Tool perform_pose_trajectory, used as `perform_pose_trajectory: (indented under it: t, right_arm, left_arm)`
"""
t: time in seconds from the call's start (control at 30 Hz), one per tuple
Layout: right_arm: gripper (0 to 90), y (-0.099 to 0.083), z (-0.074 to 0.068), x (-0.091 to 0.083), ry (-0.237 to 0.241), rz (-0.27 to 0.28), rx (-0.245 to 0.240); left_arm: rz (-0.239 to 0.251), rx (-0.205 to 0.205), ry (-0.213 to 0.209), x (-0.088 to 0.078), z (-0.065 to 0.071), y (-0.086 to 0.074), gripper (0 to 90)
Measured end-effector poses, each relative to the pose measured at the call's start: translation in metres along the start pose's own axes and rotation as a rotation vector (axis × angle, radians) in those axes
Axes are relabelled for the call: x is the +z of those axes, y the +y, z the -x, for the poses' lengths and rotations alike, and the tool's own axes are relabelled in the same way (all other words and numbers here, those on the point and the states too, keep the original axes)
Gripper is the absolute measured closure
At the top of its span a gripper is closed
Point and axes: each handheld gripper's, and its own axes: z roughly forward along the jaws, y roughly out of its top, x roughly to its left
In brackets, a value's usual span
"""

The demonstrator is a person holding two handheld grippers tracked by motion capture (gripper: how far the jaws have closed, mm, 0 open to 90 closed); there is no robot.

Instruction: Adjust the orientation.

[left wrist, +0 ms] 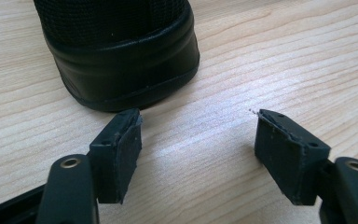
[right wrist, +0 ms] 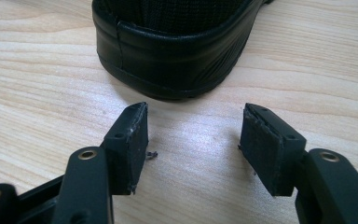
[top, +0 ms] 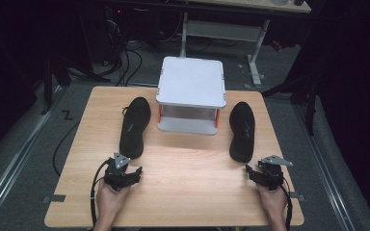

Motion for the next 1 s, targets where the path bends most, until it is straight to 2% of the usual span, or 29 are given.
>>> perform_pose_trajectory:
  t: [0.17, 0.3, 0.53, 0.67, 0.87, 0.9, 1.0]
  right_arm:
    - [40.6, 0.000, 0.000, 0.000, 0.002, 0.000, -0.002]
    - [40.2, 0.000, 0.000, 0.000, 0.004, -0.001, -0.001]
    - [40.2, 0.000, 0.000, 0.000, 0.004, -0.001, 0.000]
    - [40.1, 0.000, 0.000, 0.000, 0.004, -0.001, 0.000]
    - [39.8, 0.001, -0.001, 0.001, 0.003, -0.002, 0.002]
    - [39.8, 0.001, -0.001, 0.001, 0.004, -0.002, 0.001]
    - [39.8, 0.001, -0.001, 0.001, 0.003, -0.002, 0.002]
  left_arm:
    - [0.000, 0.011, -0.016, 0.000, -0.001, 0.000, 33.3]
    - [-0.002, 0.002, -0.009, -0.002, -0.002, -0.001, 34.9]
    - [0.005, -0.003, -0.022, -0.005, -0.003, -0.002, 35.9]
    - [0.026, -0.010, -0.029, -0.008, -0.002, 0.000, 35.9]
    - [0.053, 0.002, -0.033, -0.019, -0.003, 0.007, 35.9]
    - [0.071, -0.005, -0.035, -0.022, -0.005, 0.010, 35.8]
    - [0.082, -0.008, -0.034, -0.025, -0.006, 0.013, 35.5]
